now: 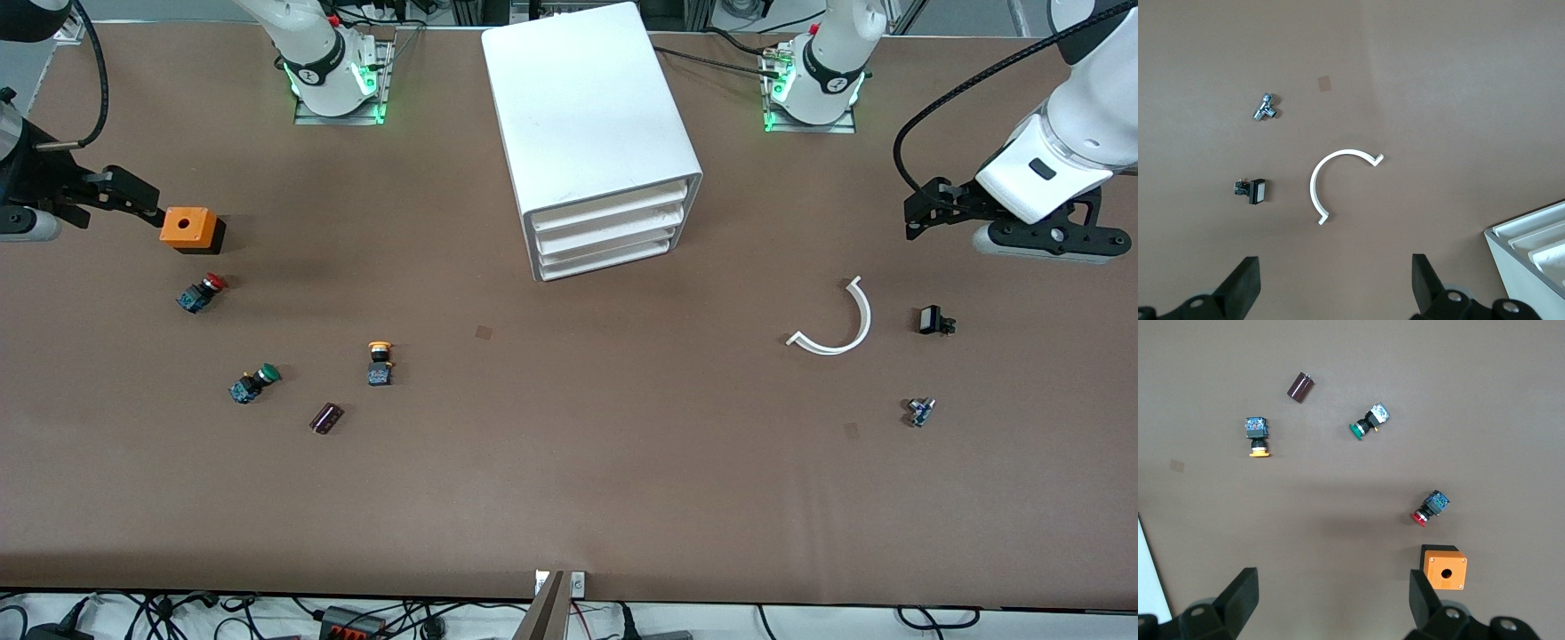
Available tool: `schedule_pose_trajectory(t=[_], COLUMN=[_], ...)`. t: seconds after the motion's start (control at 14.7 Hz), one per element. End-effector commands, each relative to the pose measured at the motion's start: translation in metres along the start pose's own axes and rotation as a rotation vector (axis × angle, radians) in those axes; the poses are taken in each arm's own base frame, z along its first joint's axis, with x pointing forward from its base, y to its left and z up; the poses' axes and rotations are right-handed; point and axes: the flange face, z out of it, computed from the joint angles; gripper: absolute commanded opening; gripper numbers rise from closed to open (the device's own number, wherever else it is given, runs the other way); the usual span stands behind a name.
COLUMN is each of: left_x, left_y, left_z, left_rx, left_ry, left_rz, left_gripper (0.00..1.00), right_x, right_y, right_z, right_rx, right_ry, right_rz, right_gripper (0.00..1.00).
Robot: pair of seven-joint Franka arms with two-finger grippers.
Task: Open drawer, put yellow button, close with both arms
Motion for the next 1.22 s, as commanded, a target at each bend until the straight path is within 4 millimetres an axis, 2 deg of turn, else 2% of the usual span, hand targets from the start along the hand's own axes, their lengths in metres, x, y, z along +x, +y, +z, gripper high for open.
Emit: schedule_pose_trajectory(t=[0.0,0.54,0.88,1.09,1.15], left_x=[-0.006,-0.007,-0.006,-0.01,-0.01], left_y=[-0.001,-0.001,-0.001,0.001,0.002], left_z=[-0.007,-0.007,-0.007,-0.005,-0.007], left_rx=[-0.008,-0.008,-0.009,-0.016,-0.017], left_ry=[0.002,0.0,-0.001,-0.032,-0.053], left_rz=[0.016,0.014,0.002,0.003,0.006], left_gripper=[1.0,1.0,1.0,1.0,1.0], right_x=[-0.002,0.001,0.002,0.013,0.02], right_y=[-0.001,-0.003,0.0,-0.003,-0.006], right_z=[-0.007,-0.011,-0.006,0.012,0.025], right_rx=[-0.014,-0.015,-0.015,-0.015,-0.012], right_ry=[0.01,0.02,0.008,-0.016,-0.03], right_rz=[-0.005,-0.008,-0.002,0.003,-0.006], right_gripper=[1.0,1.0,1.0,1.0,1.0])
